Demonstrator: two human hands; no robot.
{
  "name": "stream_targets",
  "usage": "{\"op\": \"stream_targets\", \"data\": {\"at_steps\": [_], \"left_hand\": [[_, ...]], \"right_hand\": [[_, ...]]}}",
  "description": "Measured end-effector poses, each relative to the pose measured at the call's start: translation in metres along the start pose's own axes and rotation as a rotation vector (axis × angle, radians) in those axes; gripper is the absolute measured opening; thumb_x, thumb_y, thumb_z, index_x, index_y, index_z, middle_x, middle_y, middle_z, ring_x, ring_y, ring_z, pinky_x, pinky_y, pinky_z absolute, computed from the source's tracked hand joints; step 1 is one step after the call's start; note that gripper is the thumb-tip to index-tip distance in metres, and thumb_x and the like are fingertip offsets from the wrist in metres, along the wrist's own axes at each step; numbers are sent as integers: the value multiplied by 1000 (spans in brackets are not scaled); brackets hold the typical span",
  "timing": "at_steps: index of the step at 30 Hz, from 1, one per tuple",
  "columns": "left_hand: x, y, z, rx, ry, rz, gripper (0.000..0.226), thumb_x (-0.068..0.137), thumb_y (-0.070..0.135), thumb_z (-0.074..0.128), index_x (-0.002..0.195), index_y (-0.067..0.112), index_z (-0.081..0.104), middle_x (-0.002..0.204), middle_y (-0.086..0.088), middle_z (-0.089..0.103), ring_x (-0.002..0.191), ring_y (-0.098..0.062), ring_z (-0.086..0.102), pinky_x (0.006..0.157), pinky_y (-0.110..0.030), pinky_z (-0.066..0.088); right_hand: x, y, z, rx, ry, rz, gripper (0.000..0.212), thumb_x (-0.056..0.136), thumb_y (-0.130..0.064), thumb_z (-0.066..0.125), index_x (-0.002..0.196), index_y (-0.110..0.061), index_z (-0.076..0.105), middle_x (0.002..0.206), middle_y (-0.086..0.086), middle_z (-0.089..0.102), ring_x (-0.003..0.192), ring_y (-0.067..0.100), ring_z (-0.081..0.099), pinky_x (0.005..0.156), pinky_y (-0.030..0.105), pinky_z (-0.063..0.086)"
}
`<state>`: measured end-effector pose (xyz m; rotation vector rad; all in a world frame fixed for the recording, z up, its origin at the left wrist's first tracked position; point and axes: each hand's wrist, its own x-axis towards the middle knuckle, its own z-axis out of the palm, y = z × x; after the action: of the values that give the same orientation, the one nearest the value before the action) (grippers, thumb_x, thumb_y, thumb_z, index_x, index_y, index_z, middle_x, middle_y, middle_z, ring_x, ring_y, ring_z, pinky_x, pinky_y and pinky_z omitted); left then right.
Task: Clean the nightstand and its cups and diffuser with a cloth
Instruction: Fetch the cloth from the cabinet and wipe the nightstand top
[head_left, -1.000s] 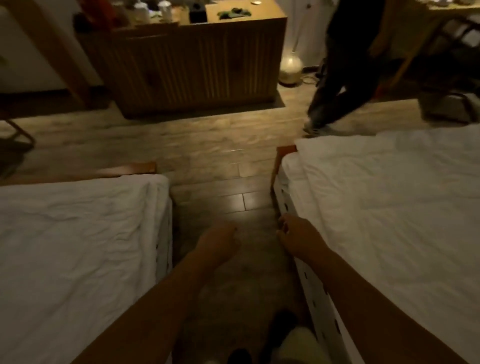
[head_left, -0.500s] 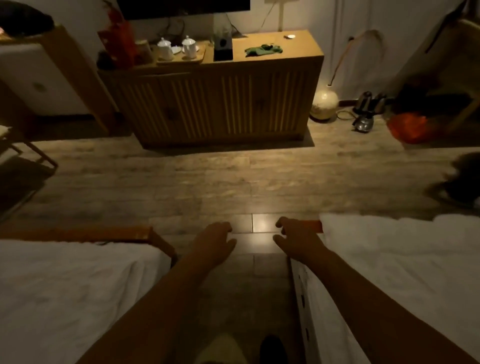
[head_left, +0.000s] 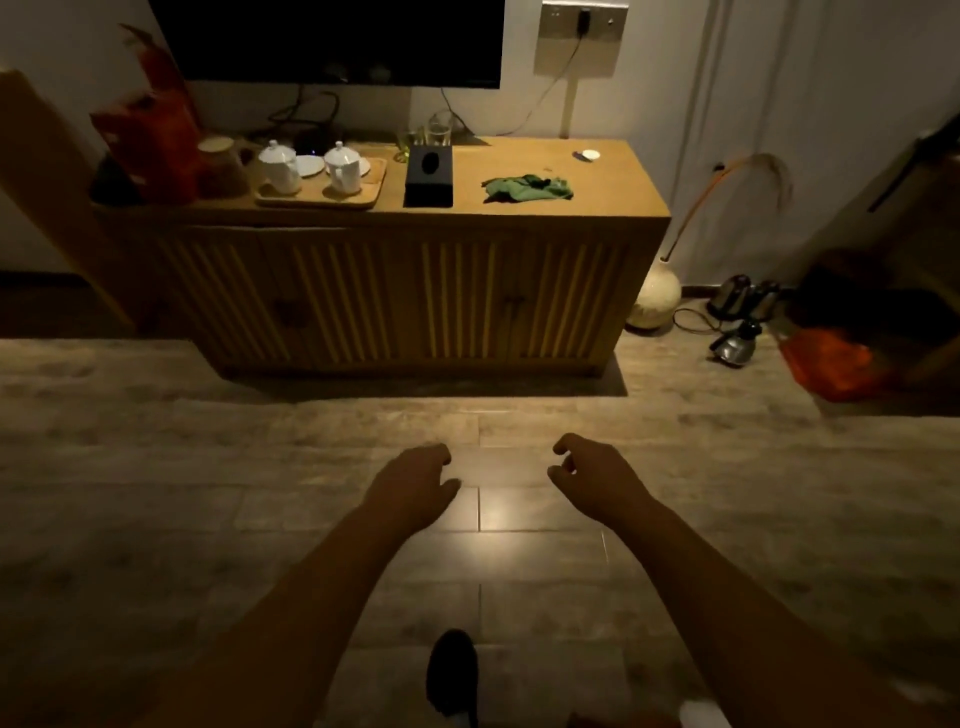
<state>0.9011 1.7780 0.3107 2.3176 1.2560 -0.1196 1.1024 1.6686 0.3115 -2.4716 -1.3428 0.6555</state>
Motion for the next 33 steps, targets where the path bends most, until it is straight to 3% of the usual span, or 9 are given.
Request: {"op": "stream_targets", "data": {"at_steps": [7, 13, 18, 24, 33], "left_hand": [[198, 30, -81, 43, -5, 63, 39, 92, 37, 59, 125, 18, 56, 120, -4, 64, 107, -22, 60, 91, -37, 52], [395, 55, -123, 20, 12, 63, 37, 92, 34, 60, 125, 19, 54, 118, -3, 61, 100, -17, 60, 86, -35, 54], [526, 83, -157, -23, 34, 35, 54, 90, 37, 61, 139, 21, 45, 134, -2, 55, 116, -19, 57, 94, -37, 53], [658, 107, -199, -20, 11, 43, 54, 90, 39, 61, 138, 19, 47, 132, -3, 57, 119, -21, 56, 95, -36, 51], [866, 105, -207, -31, -79, 124, 73, 84, 48, 63, 143, 17, 34, 138, -10, 44, 127, -29, 44, 104, -44, 43]], "right_hand": [[184, -20, -70, 55, 46, 18, 35, 89, -31, 60, 120, -16, 57, 100, 4, 68, 90, 19, 63, 77, 33, 52], [377, -1, -119, 104, 67, -25, 35, 91, -29, 59, 124, -18, 56, 108, 3, 66, 95, 18, 62, 75, 28, 48], [522, 13, -166, 87, 7, -42, 42, 90, -30, 60, 130, -21, 50, 114, 1, 63, 97, 14, 61, 78, 27, 52], [657, 10, -214, -4, -47, -48, 43, 89, -35, 60, 127, -17, 51, 110, 5, 64, 100, 21, 60, 76, 32, 48], [834, 16, -226, -8, -33, 16, 61, 83, -38, 65, 134, -17, 40, 129, 11, 49, 120, 29, 50, 99, 41, 45]]}}
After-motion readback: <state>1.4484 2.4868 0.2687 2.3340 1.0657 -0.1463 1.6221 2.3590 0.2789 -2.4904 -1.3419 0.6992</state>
